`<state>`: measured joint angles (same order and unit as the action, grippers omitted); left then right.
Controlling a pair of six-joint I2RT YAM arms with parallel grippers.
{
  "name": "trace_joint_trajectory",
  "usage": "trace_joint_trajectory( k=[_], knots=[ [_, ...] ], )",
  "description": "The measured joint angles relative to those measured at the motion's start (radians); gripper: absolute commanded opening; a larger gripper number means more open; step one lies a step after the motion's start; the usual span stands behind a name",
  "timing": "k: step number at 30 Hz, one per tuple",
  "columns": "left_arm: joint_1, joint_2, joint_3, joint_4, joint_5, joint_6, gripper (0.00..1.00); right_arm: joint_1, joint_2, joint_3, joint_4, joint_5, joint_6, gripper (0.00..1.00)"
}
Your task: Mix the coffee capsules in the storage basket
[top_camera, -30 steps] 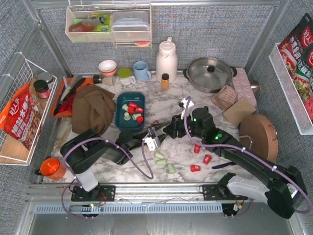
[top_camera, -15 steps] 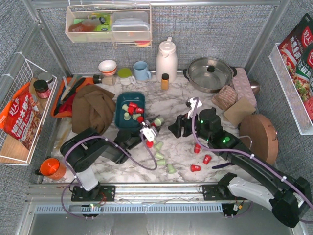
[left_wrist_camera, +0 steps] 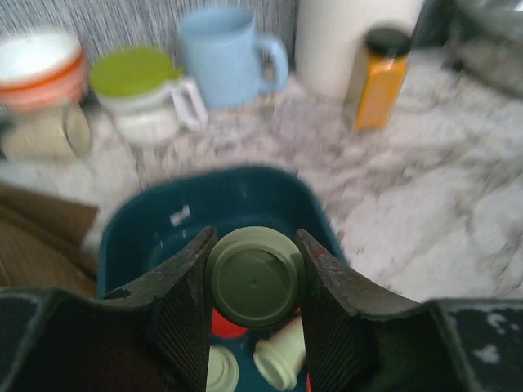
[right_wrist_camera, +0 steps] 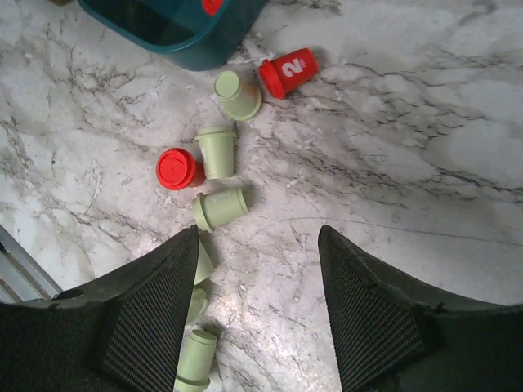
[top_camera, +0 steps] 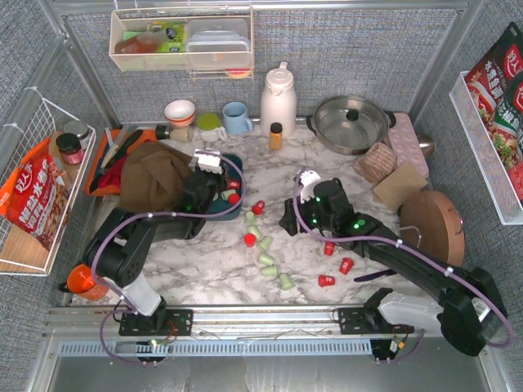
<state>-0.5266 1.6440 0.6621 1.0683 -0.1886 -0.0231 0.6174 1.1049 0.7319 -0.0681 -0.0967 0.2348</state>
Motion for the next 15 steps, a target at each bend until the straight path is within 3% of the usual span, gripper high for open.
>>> trace_joint_trajectory(
  k=[3, 7, 15],
  knots=[
    [0.038, 0.057, 0.031, -0.124, 0.013, -0.062, 0.61, 0.014, 0.067, 0.021, 0.0, -0.019, -0.003, 0.65],
    [0.071, 0.093, 0.068, -0.189, 0.008, -0.13, 0.98, 0.047, 0.152, 0.045, 0.0, -0.045, -0.008, 0.65],
    [0.071, 0.004, 0.022, -0.194, 0.032, -0.168, 0.99, 0.115, 0.342, 0.099, -0.002, -0.074, -0.059, 0.71]
  ],
)
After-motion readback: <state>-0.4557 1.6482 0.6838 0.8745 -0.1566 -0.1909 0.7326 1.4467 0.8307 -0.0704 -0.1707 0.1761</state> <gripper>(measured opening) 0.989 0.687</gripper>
